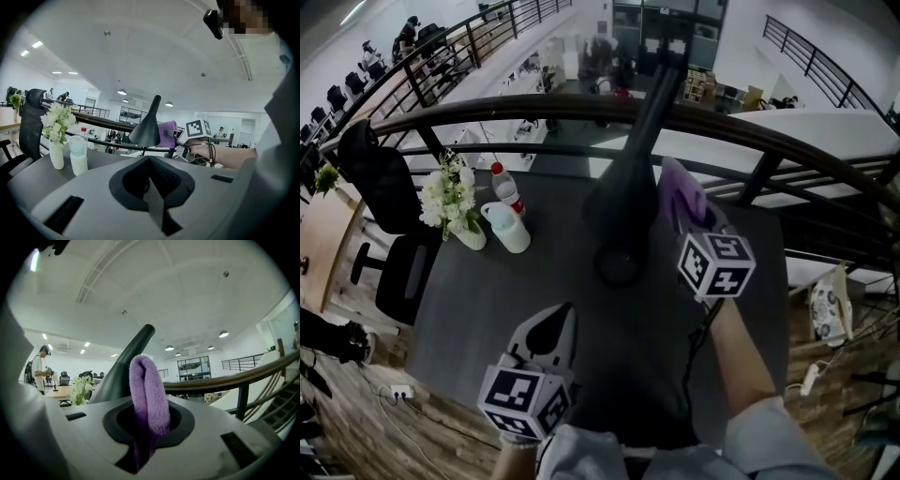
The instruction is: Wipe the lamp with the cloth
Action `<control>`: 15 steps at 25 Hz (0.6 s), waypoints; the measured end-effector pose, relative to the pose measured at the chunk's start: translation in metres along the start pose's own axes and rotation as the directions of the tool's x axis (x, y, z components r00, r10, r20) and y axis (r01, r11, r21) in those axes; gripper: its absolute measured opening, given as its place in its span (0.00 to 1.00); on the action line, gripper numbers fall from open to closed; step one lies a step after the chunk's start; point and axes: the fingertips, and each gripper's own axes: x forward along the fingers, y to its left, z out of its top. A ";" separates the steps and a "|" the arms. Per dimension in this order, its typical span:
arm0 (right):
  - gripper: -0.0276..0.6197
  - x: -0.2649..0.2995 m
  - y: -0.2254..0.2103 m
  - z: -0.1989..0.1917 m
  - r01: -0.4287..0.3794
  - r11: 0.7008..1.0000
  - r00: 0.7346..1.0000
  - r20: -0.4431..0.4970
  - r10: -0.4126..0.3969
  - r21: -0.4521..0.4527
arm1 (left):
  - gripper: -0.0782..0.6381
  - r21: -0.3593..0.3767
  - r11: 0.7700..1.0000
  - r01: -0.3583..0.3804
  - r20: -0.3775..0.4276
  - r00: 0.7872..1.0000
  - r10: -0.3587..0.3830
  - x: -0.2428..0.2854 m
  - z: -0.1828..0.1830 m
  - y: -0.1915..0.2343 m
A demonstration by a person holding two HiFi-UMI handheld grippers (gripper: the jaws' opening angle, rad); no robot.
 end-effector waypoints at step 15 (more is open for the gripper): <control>0.12 -0.002 0.055 0.026 -0.065 0.996 0.994 0.081 0.071 -0.066 | 0.13 -0.006 1.000 0.014 0.011 1.000 -0.014 0.003 0.002 0.010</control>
